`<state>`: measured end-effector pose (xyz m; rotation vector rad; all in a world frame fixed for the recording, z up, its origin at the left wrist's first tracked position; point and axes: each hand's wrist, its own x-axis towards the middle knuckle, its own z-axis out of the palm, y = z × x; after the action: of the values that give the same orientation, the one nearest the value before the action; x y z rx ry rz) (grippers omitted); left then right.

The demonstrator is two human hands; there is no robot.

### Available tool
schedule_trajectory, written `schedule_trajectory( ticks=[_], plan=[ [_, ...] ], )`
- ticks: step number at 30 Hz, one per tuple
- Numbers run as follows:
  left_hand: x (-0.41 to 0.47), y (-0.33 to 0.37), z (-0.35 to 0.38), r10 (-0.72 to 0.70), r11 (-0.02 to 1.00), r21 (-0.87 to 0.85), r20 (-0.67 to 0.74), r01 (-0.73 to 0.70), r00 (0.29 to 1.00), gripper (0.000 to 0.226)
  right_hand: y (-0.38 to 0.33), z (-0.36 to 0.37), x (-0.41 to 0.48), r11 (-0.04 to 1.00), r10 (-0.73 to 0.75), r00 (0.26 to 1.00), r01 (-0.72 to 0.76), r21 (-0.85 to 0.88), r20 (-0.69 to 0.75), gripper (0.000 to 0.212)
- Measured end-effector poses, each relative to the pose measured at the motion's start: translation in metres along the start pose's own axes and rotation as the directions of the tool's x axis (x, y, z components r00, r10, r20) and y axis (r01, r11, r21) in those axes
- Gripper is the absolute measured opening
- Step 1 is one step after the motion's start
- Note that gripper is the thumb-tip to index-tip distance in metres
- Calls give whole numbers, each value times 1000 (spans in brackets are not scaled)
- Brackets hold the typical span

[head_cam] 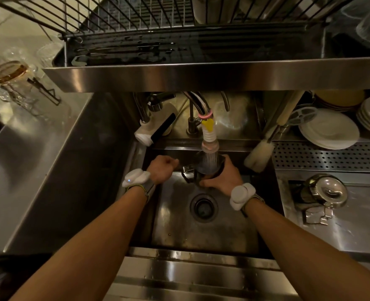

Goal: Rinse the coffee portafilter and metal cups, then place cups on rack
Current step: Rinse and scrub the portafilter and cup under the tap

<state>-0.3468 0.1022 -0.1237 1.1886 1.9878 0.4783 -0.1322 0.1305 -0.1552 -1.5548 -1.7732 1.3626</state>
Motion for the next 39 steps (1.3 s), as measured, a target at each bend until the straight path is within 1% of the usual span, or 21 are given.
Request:
schedule_trajectory(
  ticks=[2,6,9,11,12,15,17,20,24,26,29,30,32,34,37,39],
  plan=[
    [1,0,1,7,1000,3,6,-7,1000,28,2,-2,-1,1000,-3,1000,3,-15,29,98],
    [1,3,4,25,999,29,15,-25,1000,28,4,-4,2,1000,0,1000,0,-14,-15,100],
    [1,3,3,23,999,38,3,-23,1000,29,-1,1,1,1000,-9,999,10,-24,43,98],
    [2,2,1,19,999,30,-4,-19,1000,29,1,-4,0,999,-14,997,19,-51,80,101],
    [1,0,0,19,999,28,-2,-19,1000,29,3,-7,1,998,-11,997,15,-57,76,103],
    [-1,-3,2,23,1000,19,4,-23,1000,28,1,-9,2,1000,-8,1000,7,-14,-6,102],
    [-2,-3,2,28,999,20,3,-28,1000,27,-6,-3,2,1000,-17,1000,17,4,16,100],
    [-2,-3,3,31,1000,5,6,-31,1000,28,-5,-3,-1,1000,-14,998,16,-18,67,100],
    [-3,-5,4,43,999,3,18,-43,999,30,-5,-10,0,1000,-2,1000,2,-5,-8,102],
    [-2,-6,3,41,999,23,16,-41,999,28,-9,-5,-1,1000,-18,999,19,-12,30,102],
    [-2,-7,-1,35,999,31,10,-36,999,27,-7,-7,-3,997,-22,995,29,-68,95,105],
    [-3,-9,-2,40,999,33,17,-40,999,28,-4,-8,-3,998,-15,996,21,-66,87,105],
    [-4,-9,-1,56,998,31,37,-57,998,31,-1,-13,0,999,-3,1000,4,-49,26,106],
    [-5,-7,1,59,998,26,46,-60,997,31,-6,-9,0,999,-18,1000,18,-28,-1,106],
    [-7,-4,0,59,997,40,24,-60,998,29,-12,-4,0,997,-46,997,50,-52,64,103],
    [-8,-3,-1,60,998,18,27,-60,998,32,-9,-8,0,996,-50,995,56,-70,82,102]
  ],
)
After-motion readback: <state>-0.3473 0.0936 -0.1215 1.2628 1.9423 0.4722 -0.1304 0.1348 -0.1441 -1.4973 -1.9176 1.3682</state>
